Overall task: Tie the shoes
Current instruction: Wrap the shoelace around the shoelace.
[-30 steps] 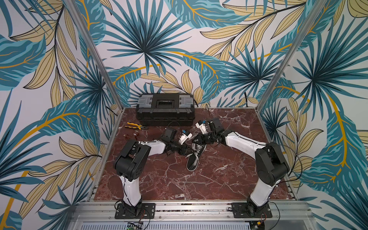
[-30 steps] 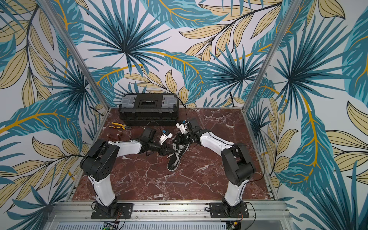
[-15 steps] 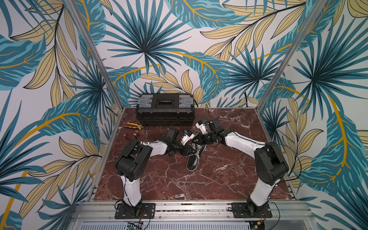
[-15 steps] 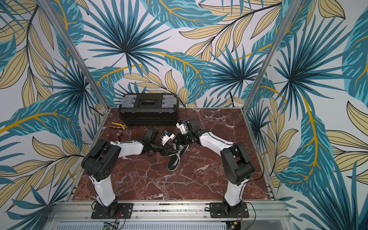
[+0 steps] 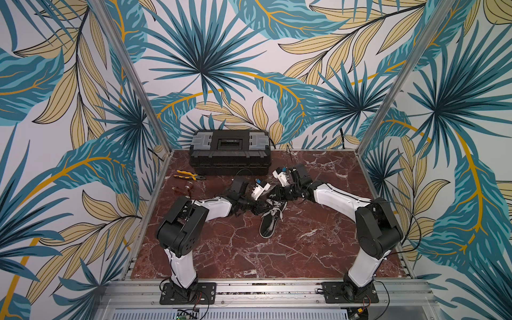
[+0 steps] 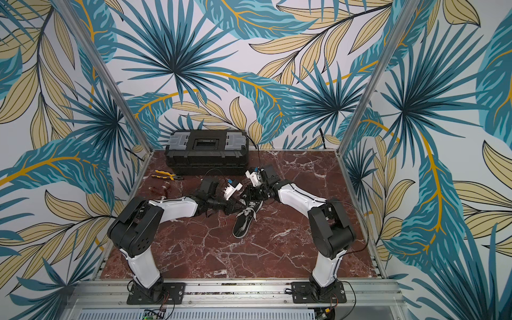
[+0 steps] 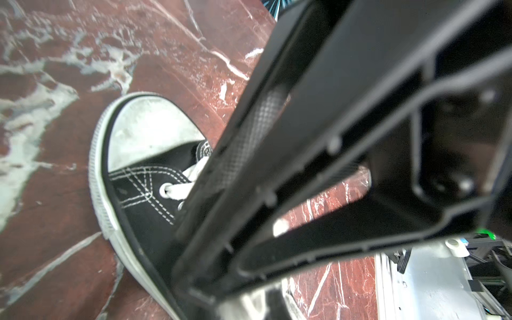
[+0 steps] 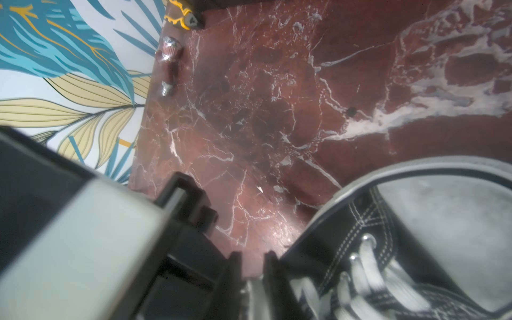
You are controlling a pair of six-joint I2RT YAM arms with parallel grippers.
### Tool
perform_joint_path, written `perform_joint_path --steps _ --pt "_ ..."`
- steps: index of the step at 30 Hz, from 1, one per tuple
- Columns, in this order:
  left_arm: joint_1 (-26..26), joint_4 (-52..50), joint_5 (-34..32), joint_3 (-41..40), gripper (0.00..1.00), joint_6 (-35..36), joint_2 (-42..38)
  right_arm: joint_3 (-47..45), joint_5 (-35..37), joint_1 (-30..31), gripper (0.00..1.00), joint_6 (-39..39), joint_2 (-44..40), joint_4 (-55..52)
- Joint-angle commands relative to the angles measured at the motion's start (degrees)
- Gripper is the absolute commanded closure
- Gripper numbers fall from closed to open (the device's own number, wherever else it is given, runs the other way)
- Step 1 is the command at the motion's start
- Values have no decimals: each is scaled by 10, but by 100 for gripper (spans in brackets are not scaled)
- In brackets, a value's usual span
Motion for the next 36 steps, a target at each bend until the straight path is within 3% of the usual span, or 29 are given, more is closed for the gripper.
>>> perform_joint_path --steps 1,10,17,25,36 --pt "-2 14 -13 -21 100 15 -24 -26 24 3 69 -25 -43 -38" --pt "-7 -17 -19 -17 100 38 -31 -122 84 -9 56 -30 -131 -37" --pt "-7 -45 -20 -15 100 46 -32 -110 123 -21 55 22 -87 -3" --pt "-7 -40 -15 -14 100 29 -25 -68 9 -20 59 23 -15 42" --pt "-7 -38 -30 -16 100 19 -26 -74 -79 -21 68 21 9 30"
